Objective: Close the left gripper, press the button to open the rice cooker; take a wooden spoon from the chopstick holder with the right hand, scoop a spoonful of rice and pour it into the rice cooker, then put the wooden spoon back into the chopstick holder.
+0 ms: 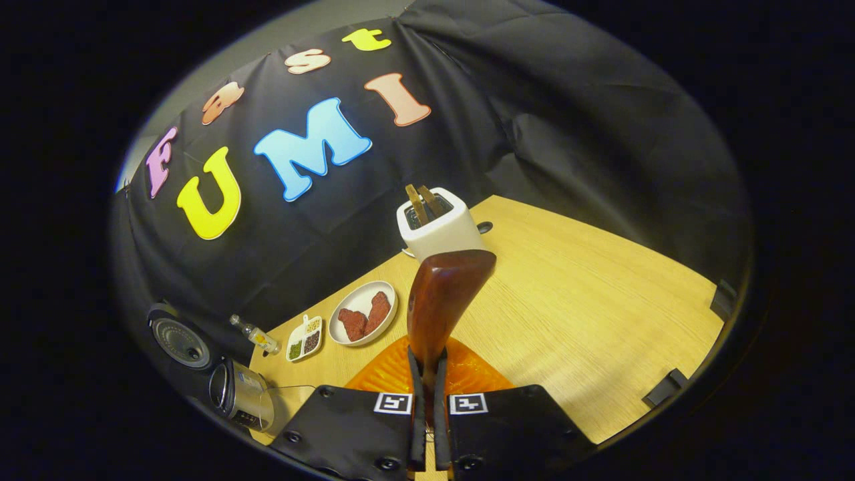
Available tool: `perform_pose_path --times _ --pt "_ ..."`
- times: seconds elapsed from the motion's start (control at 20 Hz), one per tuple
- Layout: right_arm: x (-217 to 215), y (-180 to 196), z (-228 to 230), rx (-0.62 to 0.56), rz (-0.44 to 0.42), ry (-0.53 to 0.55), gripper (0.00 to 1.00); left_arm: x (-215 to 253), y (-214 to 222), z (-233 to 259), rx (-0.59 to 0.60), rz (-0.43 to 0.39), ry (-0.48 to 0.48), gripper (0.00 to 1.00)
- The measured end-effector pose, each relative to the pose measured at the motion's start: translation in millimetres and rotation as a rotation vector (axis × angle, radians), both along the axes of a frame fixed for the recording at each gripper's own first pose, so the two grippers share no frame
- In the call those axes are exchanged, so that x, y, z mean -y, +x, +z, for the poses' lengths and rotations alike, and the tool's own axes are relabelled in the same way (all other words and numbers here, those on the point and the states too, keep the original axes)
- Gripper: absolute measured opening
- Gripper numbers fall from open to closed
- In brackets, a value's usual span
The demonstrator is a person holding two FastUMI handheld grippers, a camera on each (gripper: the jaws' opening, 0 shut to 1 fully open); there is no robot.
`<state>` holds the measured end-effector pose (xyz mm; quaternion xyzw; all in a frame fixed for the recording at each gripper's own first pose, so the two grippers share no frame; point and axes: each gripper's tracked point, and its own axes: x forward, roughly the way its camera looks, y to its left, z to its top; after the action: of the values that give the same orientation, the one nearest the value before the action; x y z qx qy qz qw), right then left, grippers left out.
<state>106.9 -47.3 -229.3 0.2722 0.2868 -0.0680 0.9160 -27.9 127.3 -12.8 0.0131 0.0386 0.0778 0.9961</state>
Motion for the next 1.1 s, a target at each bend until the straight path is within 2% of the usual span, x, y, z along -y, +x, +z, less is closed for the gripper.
perform_pose_path --times 0.2,0.55,0.6,0.9,0.95,1.1 --pt "-12.5 2.2 30.3 0.047 0.018 -0.041 0.06 -5.5 4.7 -6.7 0.001 -0.011 -0.032 0.78" --pt "-80.7 4.6 66.4 0.121 0.126 -0.060 0.06 -31.2 2.8 -18.5 -0.005 -0.004 -0.074 0.80" --pt "-93.0 4.8 70.5 0.129 0.148 -0.066 0.06 -34.7 2.7 -18.8 -0.005 -0.001 -0.076 0.77" --pt "-168.8 4.9 72.6 0.154 0.266 -0.093 0.06 -55.0 -1.9 -25.2 -0.008 0.007 -0.077 0.77" --pt "-180.4 4.9 70.0 0.154 0.282 -0.103 0.06 -58.9 -4.0 -26.1 -0.009 0.008 -0.078 0.82" --pt "-208.6 7.6 58.1 0.157 0.325 -0.159 0.06 -66.5 -5.3 -26.8 -0.012 0.011 -0.080 0.77"
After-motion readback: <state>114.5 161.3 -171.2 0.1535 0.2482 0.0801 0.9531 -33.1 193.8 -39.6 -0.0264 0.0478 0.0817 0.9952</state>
